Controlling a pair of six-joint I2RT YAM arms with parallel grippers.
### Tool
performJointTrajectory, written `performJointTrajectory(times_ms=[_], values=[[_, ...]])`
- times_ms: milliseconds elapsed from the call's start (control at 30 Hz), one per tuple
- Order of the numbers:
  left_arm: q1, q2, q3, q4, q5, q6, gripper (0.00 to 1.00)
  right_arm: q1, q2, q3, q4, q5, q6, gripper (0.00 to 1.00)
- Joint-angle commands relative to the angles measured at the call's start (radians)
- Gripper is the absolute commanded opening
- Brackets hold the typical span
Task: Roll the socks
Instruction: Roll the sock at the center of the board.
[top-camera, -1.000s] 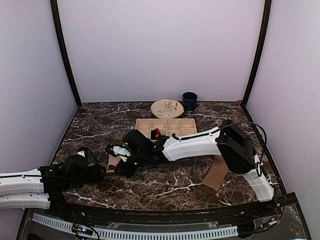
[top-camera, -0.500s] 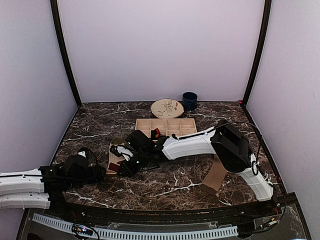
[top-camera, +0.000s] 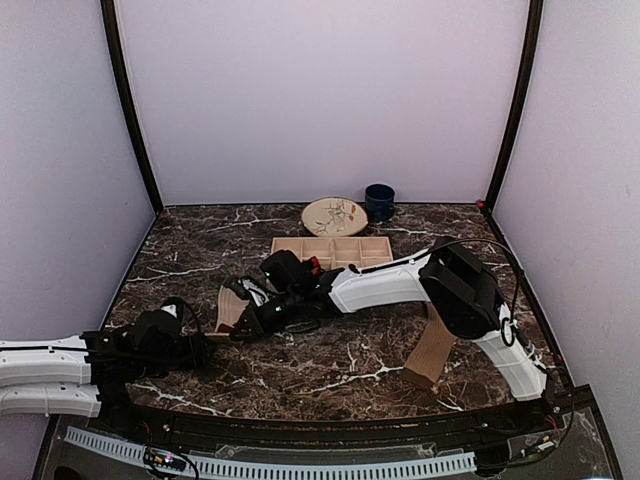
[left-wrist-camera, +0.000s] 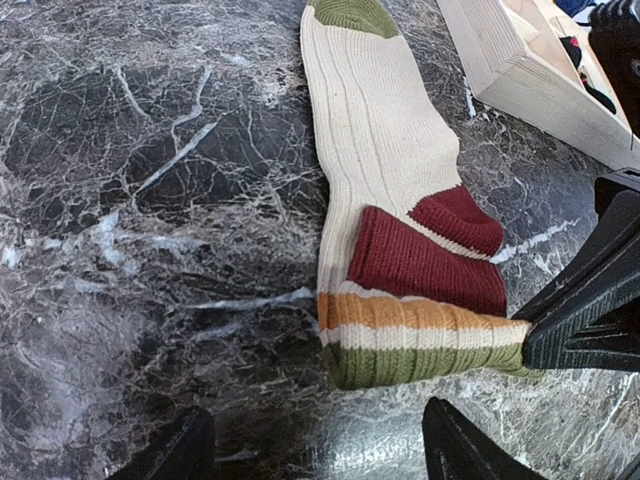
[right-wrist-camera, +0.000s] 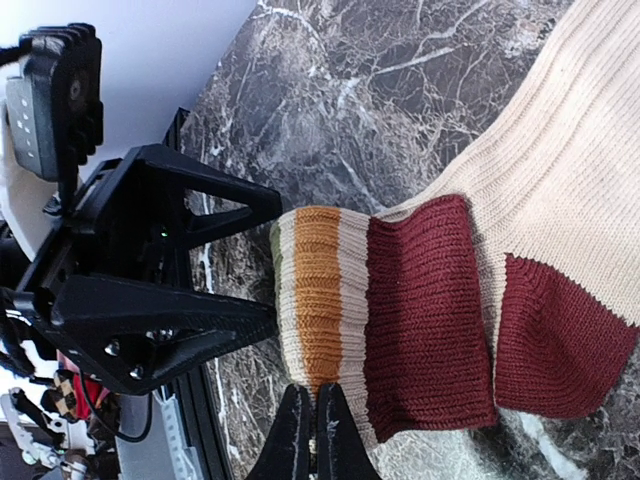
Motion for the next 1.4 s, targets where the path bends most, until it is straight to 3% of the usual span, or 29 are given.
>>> performJointTrajectory(times_ms=[0,1367], values=[[-0.006,0.003,0.029,0.014,-0.007,0.019,0.74,-0.007,0.020,-0.020,0.118,-0.055,0.130,0.00],[-0.007,0.340,0.152,0.161,-0.117,0.053,0.75,-0.064,0.071,-0.043,0.193,-0.102,0.312,0.00]])
